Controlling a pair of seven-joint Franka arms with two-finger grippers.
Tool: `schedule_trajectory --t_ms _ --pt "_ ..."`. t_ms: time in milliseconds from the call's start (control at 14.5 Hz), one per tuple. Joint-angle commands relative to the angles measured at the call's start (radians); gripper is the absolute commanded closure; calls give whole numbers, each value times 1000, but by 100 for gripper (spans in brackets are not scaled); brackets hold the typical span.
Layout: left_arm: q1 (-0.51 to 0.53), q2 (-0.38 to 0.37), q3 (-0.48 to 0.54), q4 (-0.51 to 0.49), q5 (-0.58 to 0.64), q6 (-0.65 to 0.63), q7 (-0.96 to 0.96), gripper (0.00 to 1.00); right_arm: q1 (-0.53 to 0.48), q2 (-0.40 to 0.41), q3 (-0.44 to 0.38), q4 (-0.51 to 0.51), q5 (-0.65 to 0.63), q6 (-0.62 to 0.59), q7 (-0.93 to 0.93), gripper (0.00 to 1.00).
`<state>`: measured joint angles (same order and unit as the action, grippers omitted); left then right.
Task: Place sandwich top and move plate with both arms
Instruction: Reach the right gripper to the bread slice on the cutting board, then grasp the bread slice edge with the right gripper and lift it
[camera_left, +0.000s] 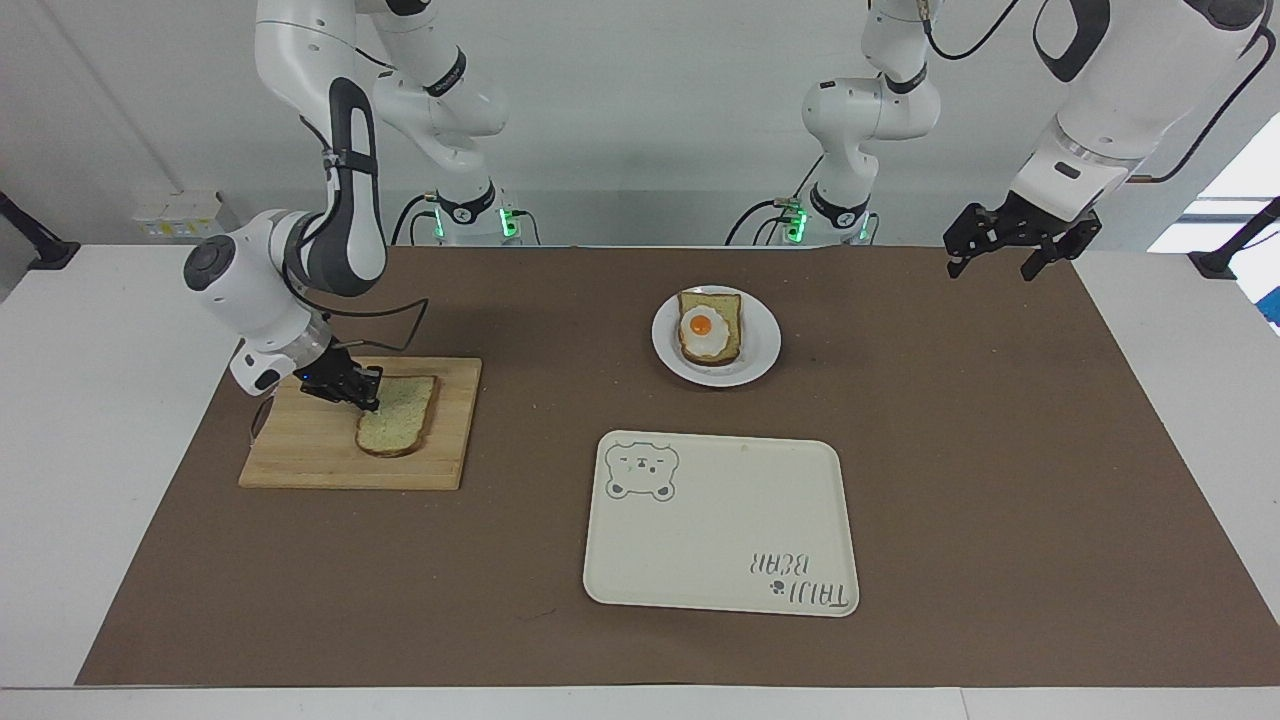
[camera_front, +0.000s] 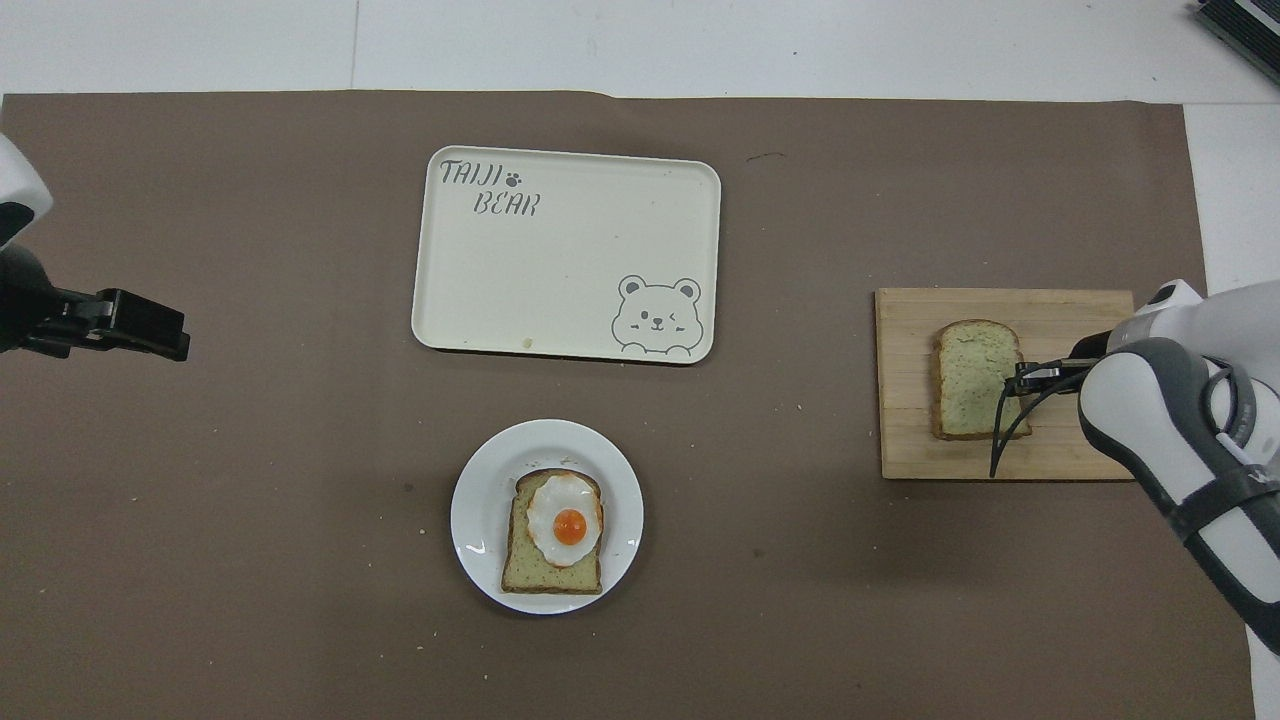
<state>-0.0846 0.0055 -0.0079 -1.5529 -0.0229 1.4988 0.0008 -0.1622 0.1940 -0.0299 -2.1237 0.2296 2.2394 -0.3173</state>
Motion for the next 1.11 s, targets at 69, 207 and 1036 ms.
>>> schedule_trajectory --t_ms 69,207,1036 --pt "14 -16 -9 -19 9 -3 7 0 -3 10 8 -7 22 17 12 100" --pt "14 -18 -9 -19 9 -3 7 0 -3 12 8 -2 22 16 6 100" --pt "14 -18 -9 -19 9 -3 8 0 -8 -60 8 134 22 -179 -14 100"
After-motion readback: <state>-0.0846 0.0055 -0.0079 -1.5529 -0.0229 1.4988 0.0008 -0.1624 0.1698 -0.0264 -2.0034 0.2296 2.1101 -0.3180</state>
